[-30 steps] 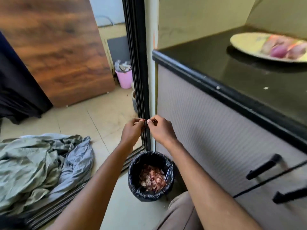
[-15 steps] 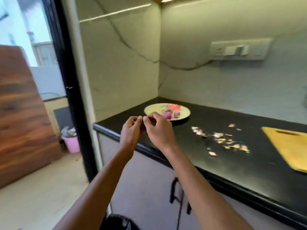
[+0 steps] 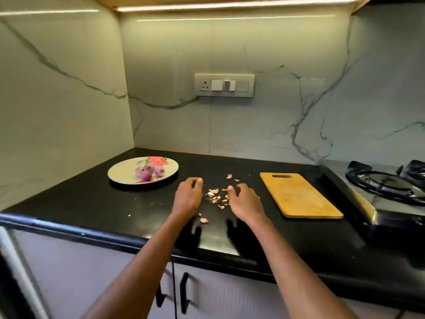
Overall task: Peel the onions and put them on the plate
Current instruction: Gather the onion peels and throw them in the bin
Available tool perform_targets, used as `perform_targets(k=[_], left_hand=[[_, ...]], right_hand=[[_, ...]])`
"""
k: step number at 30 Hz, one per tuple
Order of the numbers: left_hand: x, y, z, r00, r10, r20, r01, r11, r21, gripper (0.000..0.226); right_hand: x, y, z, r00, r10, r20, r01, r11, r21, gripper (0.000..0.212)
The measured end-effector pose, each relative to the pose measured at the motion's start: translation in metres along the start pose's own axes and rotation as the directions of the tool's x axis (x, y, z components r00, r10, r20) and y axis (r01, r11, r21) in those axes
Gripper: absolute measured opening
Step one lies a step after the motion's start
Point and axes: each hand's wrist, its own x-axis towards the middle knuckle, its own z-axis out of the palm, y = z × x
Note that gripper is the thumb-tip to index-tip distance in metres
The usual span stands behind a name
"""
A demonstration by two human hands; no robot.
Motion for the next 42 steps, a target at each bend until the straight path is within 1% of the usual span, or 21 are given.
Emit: perform_targets(k=[1,3,6,9,10,12,14,16,18,21,24,25,28,29,31,34,37,38,39,40,42], left_hand=[[0.007,-0.004,-0.001,1.0,-0.005,-0.003,0.005,0.999,0.042,0.039],[0.022,-0.013,-0.005,0.999,-0.037,-0.005,0.037,0.996,0.076,0.043],[0.032,-0.016,-0.007,0.996,-0.077,0.05,0.069,0.988,0.138,0.045],[0.036,-0.011,0.003,0.986,-0.072,0.152,0.056,0.993,0.107,0.047],[0.041,-0.011,0.007,0.98,-0.077,0.183,0.064,0.995,0.078,0.049],[0.049,-0.009,0.014,0.975,-0.077,0.211,0.079,0.997,-0.004,0.051],[0.059,-0.01,0.019,0.976,-0.086,0.2,0.107,0.989,-0.098,0.048],[0.069,-0.012,0.023,0.982,-0.077,0.172,0.101,0.985,-0.138,0.044],[0.077,-0.018,0.024,0.989,-0.062,0.138,0.081,0.987,-0.139,0.04],[0.087,-0.031,0.018,0.991,-0.054,0.121,0.07,0.989,-0.132,0.039],[0.097,-0.04,0.009,0.995,-0.064,0.078,0.075,0.985,-0.154,0.04],[0.099,-0.042,0.006,0.995,-0.07,0.066,0.08,0.984,-0.161,0.04],[0.102,-0.048,0.002,0.993,-0.097,0.072,0.108,0.978,-0.178,0.041],[0.102,-0.05,0.001,0.992,-0.098,0.076,0.11,0.977,-0.182,0.042],[0.099,-0.055,0.002,0.992,-0.098,0.085,0.112,0.976,-0.187,0.044],[0.088,-0.053,0.004,0.987,-0.115,0.111,0.135,0.97,-0.202,0.039],[0.067,-0.04,0.003,0.977,-0.117,0.177,0.153,0.967,-0.202,0.045],[0.058,-0.035,0.003,0.976,-0.111,0.19,0.148,0.969,-0.198,0.048],[0.052,-0.031,0.004,0.973,-0.108,0.203,0.147,0.971,-0.191,0.049],[0.043,-0.026,0.003,0.971,-0.106,0.216,0.148,0.971,-0.189,0.049],[0.031,-0.019,0.003,0.966,-0.107,0.233,0.153,0.97,-0.19,0.051]], right_hand=[[0.005,0.007,0.001,0.999,0.027,0.033,-0.025,0.998,-0.051,0.059],[0.016,0.013,0.008,0.996,0.024,0.09,-0.014,0.993,-0.115,0.065],[0.026,-0.001,0.019,0.979,-0.038,0.198,0.047,0.998,-0.041,0.068],[0.034,-0.019,0.022,0.938,-0.101,0.331,0.073,0.993,0.095,0.065],[0.04,-0.022,0.021,0.937,-0.109,0.332,0.054,0.984,0.171,0.063],[0.056,-0.022,0.013,0.973,-0.096,0.21,0.035,0.959,0.28,0.058],[0.076,-0.017,0.003,0.997,-0.052,0.063,0.033,0.963,0.268,0.053],[0.094,-0.009,-0.002,1.0,-0.018,0.025,0.012,0.978,0.21,0.053],[0.111,-0.001,0.0,0.997,-0.013,0.081,0.001,0.99,0.143,0.055],[0.128,0.002,0.011,0.976,-0.004,0.217,-0.01,0.998,0.063,0.061],[0.133,-0.012,0.021,0.942,-0.006,0.335,-0.023,0.996,0.081,0.067],[0.132,-0.018,0.025,0.929,-0.025,0.37,-0.002,0.997,0.073,0.069],[0.118,-0.034,0.038,0.882,-0.125,0.454,0.134,0.991,0.013,0.073],[0.112,-0.037,0.041,0.864,-0.156,0.479,0.167,0.986,0.021,0.075],[0.098,-0.037,0.041,0.833,-0.18,0.523,0.172,0.983,0.064,0.079],[0.076,-0.032,0.033,0.814,-0.174,0.553,0.136,0.985,0.11,0.088],[0.054,-0.025,0.018,0.785,-0.154,0.6,0.081,0.986,0.147,0.097],[0.046,-0.021,0.01,0.783,-0.172,0.597,0.068,0.979,0.193,0.097],[0.042,-0.018,0.001,0.801,-0.186,0.568,0.055,0.969,0.241,0.093],[0.037,-0.014,-0.008,0.839,-0.185,0.512,0.047,0.962,0.27,0.088],[0.031,-0.003,-0.022,0.913,-0.137,0.384,0.039,0.966,0.254,0.077]])
